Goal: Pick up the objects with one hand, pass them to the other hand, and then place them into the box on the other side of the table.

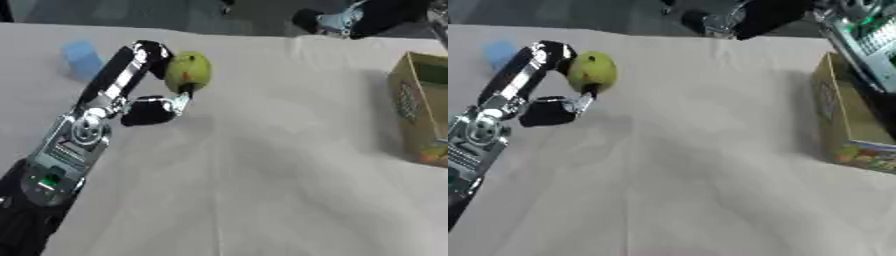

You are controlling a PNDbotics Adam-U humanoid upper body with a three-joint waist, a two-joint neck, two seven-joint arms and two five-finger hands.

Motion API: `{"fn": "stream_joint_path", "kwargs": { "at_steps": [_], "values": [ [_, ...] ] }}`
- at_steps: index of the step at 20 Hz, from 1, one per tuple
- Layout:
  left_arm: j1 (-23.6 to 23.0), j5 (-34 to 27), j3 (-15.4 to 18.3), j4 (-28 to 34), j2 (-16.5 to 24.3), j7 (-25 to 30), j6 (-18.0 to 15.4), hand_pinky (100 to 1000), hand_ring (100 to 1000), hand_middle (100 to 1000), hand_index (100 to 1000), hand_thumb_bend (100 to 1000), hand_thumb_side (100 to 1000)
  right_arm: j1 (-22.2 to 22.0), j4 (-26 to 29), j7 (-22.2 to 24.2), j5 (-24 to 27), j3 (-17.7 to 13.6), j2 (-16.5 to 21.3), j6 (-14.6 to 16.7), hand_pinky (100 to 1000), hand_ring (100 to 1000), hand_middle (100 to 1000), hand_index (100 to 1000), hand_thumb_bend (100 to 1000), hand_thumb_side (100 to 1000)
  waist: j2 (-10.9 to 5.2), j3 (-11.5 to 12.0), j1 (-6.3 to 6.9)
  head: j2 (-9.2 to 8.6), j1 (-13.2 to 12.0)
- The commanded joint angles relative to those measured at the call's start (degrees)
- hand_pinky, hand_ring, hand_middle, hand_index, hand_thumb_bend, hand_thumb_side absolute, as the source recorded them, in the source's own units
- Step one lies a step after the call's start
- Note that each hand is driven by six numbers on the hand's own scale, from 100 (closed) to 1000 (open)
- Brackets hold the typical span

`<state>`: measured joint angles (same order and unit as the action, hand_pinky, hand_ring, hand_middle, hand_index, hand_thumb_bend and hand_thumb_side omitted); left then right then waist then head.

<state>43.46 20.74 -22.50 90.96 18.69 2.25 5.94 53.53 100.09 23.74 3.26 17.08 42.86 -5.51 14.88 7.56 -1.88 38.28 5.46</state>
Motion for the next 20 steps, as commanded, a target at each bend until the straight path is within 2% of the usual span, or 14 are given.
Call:
{"fn": "stream_joint_path", "kwargs": {
  "at_steps": [1,7,11,15,20],
  "values": [
    [0.79,0.36,0.19,0.50,-0.11,-0.73,-1.00,625,571,511,560,134,168,2.01,-0.07,3.38,0.19,0.42,0.19,-0.41,809,742,797,818,399,242,-2.28,0.07,-0.71,0.30,0.50],
    [0.61,-0.39,0.10,-0.61,-1.48,-2.01,-2.71,625,570,510,560,122,179,5.08,-1.53,11.36,0.00,3.15,-1.78,-0.43,810,765,792,810,411,185,-2.41,-0.07,-0.91,0.37,1.00],
    [0.80,-0.87,-0.37,-1.82,-1.90,-2.57,-3.78,626,571,510,560,122,179,6.84,-2.95,15.63,-1.72,4.56,-3.26,0.85,804,762,787,799,426,149,-2.58,-0.16,-1.04,0.51,1.06],
    [1.20,-0.85,-0.81,-2.59,-2.24,-2.67,-4.50,626,570,509,559,136,175,7.95,-4.39,17.34,-4.04,5.63,-4.76,2.16,798,757,782,789,417,161,-2.69,-0.14,-1.10,0.51,1.05],
    [1.31,-0.90,-1.07,-2.68,-2.92,-2.89,-5.01,625,569,508,559,150,173,8.57,-5.60,17.25,-6.71,6.39,-6.54,3.22,793,750,780,786,412,153,-2.66,-0.17,-1.16,0.46,0.94]
  ]
}}
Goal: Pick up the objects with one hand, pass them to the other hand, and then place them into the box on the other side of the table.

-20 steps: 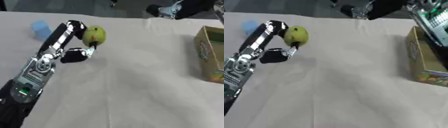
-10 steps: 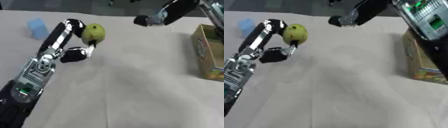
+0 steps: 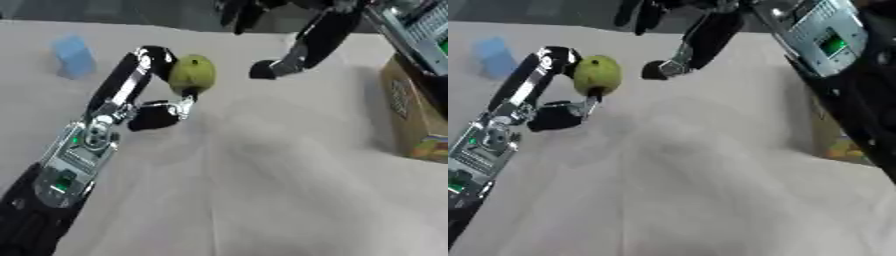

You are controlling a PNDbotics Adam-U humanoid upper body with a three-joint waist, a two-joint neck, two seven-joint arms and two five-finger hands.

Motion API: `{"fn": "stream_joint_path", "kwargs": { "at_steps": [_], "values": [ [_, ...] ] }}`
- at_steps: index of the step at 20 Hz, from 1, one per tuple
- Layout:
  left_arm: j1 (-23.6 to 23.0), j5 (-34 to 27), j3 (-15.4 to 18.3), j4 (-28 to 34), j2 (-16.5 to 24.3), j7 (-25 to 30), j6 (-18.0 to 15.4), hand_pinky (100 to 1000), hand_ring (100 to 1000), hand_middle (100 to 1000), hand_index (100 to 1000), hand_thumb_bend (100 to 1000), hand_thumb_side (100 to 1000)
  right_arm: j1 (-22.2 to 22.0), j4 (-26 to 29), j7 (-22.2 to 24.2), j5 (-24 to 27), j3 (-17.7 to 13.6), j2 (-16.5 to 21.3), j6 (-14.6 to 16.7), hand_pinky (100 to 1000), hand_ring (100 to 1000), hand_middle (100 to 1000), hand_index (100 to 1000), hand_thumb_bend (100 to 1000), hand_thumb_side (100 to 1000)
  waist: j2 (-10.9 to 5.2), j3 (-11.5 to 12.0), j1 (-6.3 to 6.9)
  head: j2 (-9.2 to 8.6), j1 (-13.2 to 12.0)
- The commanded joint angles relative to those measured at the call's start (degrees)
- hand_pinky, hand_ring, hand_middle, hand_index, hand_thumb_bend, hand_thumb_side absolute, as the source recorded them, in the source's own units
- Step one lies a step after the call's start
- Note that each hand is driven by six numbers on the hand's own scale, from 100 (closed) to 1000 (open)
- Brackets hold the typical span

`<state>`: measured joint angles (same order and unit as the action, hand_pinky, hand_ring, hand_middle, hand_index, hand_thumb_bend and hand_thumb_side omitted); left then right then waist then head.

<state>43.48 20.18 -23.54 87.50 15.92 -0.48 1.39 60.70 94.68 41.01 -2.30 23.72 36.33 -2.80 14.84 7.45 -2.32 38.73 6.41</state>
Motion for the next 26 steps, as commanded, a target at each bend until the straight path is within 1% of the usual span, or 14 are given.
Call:
{"fn": "stream_joint_path", "kwargs": {
  "at_steps": [1,6,10,12,16,19,26],
  "values": [
    [1.29,-0.39,-0.08,0.89,-0.29,-0.14,-0.51,625,569,508,559,150,173,1.45,-0.36,-0.04,-1.42,-0.13,-0.34,0.59,791,748,780,786,410,151,-2.60,-0.04,-0.71,0.01,-0.02],
    [1.18,-0.70,-0.29,1.89,-0.97,0.27,-0.37,625,569,508,559,154,173,1.42,-1.27,-0.01,-3.06,0.45,-1.85,0.43,759,708,766,774,369,143,-2.46,0.02,-0.61,0.10,-0.03],
    [1.09,-0.83,-0.34,2.75,-1.50,0.48,-0.16,624,569,507,559,155,170,1.17,-1.35,-1.24,-3.80,0.29,-2.71,-0.30,750,697,756,765,338,157,-2.40,0.03,-0.56,0.10,-0.08],
    [1.07,-0.82,-0.29,2.96,-1.87,0.46,0.00,623,568,506,558,155,170,1.04,-1.23,-2.34,-3.95,0.12,-3.12,-1.20,740,685,746,756,320,155,-2.38,0.02,-0.54,0.10,-0.09],
    [1.07,-0.81,-0.21,3.12,-2.80,0.38,0.20,623,568,505,558,158,170,0.86,-0.68,-4.23,-3.73,-0.08,-3.91,-3.08,715,652,727,740,308,160,-2.32,0.01,-0.50,0.16,-0.03],
    [1.06,-0.70,-0.05,3.00,-3.43,0.22,0.36,622,567,505,558,157,172,0.65,-0.35,-5.16,-3.60,-0.17,-4.26,-4.15,714,649,723,736,303,163,-2.30,0.01,-0.48,0.15,0.04],
    [1.03,-0.64,0.21,2.25,-4.27,-0.42,0.73,620,566,502,557,157,173,0.47,0.12,-4.91,-2.97,-0.08,-4.43,-4.84,717,651,725,738,325,174,-2.29,-0.06,-0.48,0.15,0.09]
  ]
}}
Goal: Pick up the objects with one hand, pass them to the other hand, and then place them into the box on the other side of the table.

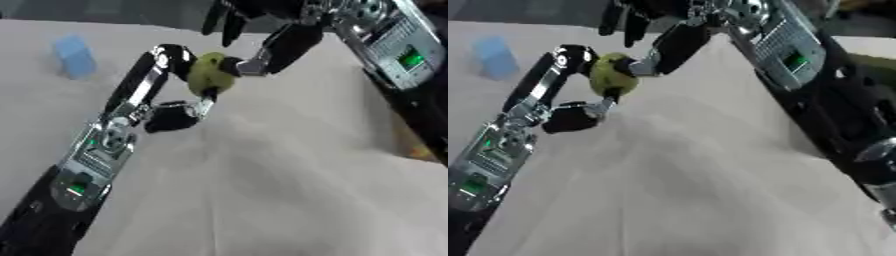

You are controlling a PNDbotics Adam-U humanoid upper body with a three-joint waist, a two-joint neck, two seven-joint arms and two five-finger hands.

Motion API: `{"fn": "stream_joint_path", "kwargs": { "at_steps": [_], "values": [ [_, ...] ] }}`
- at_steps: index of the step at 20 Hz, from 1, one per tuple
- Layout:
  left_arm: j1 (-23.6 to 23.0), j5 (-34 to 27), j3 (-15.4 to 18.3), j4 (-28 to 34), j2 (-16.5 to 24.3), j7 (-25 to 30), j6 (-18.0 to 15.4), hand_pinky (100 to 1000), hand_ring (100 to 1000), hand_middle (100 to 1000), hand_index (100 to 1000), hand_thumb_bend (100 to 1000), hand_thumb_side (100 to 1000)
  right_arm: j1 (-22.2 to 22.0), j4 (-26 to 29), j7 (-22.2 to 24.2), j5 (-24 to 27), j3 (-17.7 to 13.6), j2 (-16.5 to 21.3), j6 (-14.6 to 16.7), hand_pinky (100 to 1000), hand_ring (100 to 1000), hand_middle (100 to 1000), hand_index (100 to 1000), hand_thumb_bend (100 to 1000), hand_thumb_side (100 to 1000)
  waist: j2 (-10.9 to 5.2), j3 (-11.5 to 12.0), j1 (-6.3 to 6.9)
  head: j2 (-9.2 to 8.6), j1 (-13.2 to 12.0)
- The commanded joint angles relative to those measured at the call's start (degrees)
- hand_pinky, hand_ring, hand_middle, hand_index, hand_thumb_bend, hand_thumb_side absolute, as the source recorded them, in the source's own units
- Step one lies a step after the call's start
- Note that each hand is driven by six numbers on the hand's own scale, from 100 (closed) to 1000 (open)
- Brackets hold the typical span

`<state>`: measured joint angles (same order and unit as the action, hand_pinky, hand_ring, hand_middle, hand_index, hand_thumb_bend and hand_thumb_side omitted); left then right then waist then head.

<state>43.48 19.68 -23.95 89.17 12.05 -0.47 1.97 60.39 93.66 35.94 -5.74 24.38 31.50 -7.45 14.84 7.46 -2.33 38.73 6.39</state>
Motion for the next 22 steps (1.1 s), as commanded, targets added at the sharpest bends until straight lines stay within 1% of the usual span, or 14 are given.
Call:
{"fn": "stream_joint_path", "kwargs": {
  "at_steps": [1,7,10,12,22],
  "values": [
    [1.11,-0.11,0.67,0.50,-0.59,-0.59,0.17,620,566,502,556,159,171,0.76,1.13,0.42,0.57,-0.70,0.37,-0.21,717,651,725,737,328,174,-2.28,-0.05,-0.48,0.17,0.13],
    [1.78,0.38,1.12,0.47,-1.29,-1.36,0.33,618,565,500,556,160,165,0.52,0.93,2.16,1.47,-0.84,0.75,-0.25,724,661,735,747,382,149,-2.30,-0.09,-0.54,0.28,0.00],
    [1.99,0.64,1.30,0.43,-1.36,-1.53,0.41,617,565,500,556,161,162,0.43,0.85,3.17,1.88,-0.96,0.98,-0.01,727,666,738,750,391,146,-2.29,-0.10,-0.51,0.27,0.01],
    [2.16,0.70,1.38,0.58,-1.40,-1.58,0.38,618,565,500,555,161,161,0.39,0.72,3.52,1.88,-1.05,1.06,0.10,727,667,735,745,399,128,-2.29,-0.10,-0.51,0.28,0.08],
    [2.45,0.10,0.94,2.84,-1.43,-0.72,0.90,619,566,500,555,160,156,0.33,0.33,3.04,1.25,-1.00,0.90,0.24,703,646,719,724,383,111,-2.30,0.04,-0.53,0.31,0.18]
  ]
}}
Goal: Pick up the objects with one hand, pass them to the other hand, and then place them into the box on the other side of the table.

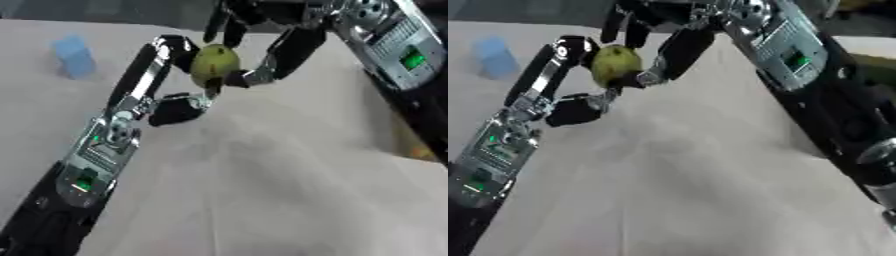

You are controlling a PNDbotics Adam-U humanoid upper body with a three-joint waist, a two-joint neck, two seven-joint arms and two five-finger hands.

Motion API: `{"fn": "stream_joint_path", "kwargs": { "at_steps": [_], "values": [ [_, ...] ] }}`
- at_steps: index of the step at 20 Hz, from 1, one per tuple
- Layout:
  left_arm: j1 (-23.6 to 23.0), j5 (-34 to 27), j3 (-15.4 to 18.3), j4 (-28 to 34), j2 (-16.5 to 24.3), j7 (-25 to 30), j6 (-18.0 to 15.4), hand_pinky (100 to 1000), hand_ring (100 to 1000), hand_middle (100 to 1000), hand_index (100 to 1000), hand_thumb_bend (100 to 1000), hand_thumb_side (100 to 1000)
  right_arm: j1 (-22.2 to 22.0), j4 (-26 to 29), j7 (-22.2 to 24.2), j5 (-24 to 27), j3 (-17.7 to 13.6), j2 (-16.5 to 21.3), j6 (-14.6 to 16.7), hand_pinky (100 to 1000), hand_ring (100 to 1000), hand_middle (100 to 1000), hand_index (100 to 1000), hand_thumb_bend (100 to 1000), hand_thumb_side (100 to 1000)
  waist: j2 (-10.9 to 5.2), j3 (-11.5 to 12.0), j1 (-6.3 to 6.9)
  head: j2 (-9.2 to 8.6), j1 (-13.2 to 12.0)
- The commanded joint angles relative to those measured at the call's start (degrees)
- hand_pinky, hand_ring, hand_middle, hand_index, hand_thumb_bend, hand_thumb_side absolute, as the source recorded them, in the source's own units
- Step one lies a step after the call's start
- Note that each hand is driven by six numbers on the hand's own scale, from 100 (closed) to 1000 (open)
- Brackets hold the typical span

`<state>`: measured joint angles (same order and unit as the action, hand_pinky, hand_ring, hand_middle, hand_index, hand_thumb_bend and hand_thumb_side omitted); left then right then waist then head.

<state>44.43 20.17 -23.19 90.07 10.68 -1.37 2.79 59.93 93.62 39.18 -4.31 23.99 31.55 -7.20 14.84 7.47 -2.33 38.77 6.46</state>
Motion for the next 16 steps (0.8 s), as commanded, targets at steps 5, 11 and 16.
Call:
{"fn": "stream_joint_path", "kwargs": {
  "at_steps": [5,11,16],
  "values": [
    [1.75,-0.96,0.06,2.91,-0.64,0.35,0.33,620,566,500,555,157,155,0.74,0.33,-1.26,-0.26,-0.69,0.78,-0.54,662,615,692,701,373,115,-2.32,0.11,-0.55,0.24,0.20],
    [1.94,-1.66,-0.16,4.17,-0.78,0.77,0.63,620,566,500,554,157,153,0.63,0.08,-2.16,-0.37,-0.76,0.68,-0.91,629,600,677,687,358,111,-2.32,0.15,-0.45,0.19,0.32],
    [2.11,-2.13,-0.33,5.16,-0.82,1.05,0.74,621,566,500,554,157,151,0.76,0.14,-2.39,-0.56,-0.77,0.62,-0.92,604,588,667,684,343,100,-2.31,0.17,-0.40,0.18,0.36]
  ]
}}
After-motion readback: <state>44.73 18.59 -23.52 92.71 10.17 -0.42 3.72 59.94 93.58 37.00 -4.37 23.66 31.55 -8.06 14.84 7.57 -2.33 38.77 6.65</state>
